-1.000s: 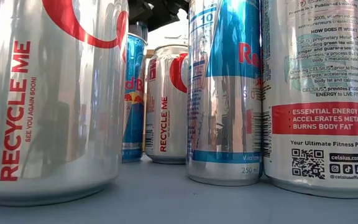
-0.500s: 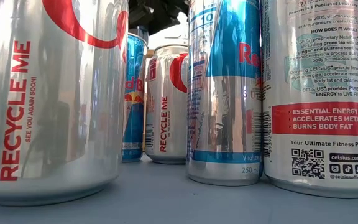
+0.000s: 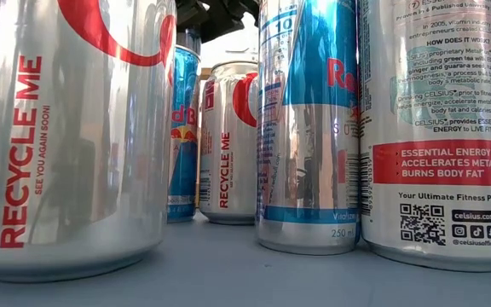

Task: Place canned beverage on shelf
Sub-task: Put the right white soda can on the shelf

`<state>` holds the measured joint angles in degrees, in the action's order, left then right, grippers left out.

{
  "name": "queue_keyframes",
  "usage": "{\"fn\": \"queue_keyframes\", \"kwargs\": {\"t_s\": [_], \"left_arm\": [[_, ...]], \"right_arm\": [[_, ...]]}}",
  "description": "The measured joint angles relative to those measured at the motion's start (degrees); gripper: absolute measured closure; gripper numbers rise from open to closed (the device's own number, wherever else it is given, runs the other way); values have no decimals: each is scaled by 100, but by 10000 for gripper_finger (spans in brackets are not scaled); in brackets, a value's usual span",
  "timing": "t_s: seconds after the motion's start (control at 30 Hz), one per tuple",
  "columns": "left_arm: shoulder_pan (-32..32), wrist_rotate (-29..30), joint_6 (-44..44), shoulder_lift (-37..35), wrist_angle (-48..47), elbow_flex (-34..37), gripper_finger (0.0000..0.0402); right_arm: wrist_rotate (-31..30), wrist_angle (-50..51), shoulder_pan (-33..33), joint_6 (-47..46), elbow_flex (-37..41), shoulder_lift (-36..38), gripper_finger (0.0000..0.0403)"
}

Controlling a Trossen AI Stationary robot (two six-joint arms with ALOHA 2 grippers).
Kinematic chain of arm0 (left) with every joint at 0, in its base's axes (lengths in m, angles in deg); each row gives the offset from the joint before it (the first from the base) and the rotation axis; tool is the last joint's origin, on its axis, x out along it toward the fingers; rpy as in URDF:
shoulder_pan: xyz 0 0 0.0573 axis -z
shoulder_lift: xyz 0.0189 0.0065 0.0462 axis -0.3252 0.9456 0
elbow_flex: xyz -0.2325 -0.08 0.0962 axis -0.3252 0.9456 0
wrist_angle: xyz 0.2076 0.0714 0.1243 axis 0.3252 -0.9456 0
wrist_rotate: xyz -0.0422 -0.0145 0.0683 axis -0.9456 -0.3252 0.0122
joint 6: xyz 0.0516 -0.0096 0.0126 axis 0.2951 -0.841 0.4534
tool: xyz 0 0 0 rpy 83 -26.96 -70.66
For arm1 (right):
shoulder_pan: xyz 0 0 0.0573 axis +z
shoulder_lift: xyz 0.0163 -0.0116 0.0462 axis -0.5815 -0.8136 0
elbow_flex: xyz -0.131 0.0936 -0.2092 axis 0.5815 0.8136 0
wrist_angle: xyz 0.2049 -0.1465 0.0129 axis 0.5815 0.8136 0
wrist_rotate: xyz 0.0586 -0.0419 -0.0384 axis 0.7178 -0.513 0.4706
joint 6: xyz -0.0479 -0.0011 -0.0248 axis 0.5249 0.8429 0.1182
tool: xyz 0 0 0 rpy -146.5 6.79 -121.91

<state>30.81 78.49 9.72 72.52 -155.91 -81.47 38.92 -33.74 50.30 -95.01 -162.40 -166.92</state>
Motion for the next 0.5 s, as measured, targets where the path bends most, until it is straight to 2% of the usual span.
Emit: {"fn": "queue_keyframes", "kwargs": {"t_s": [0.37,0.5], "left_arm": [[17,-170,-101,213,-104,-2,45],[20,-239,-111,213,-83,-2,61]], "right_arm": [[3,18,0,18,4,-2,213],[4,18,0,19,4,-4,213]]}}
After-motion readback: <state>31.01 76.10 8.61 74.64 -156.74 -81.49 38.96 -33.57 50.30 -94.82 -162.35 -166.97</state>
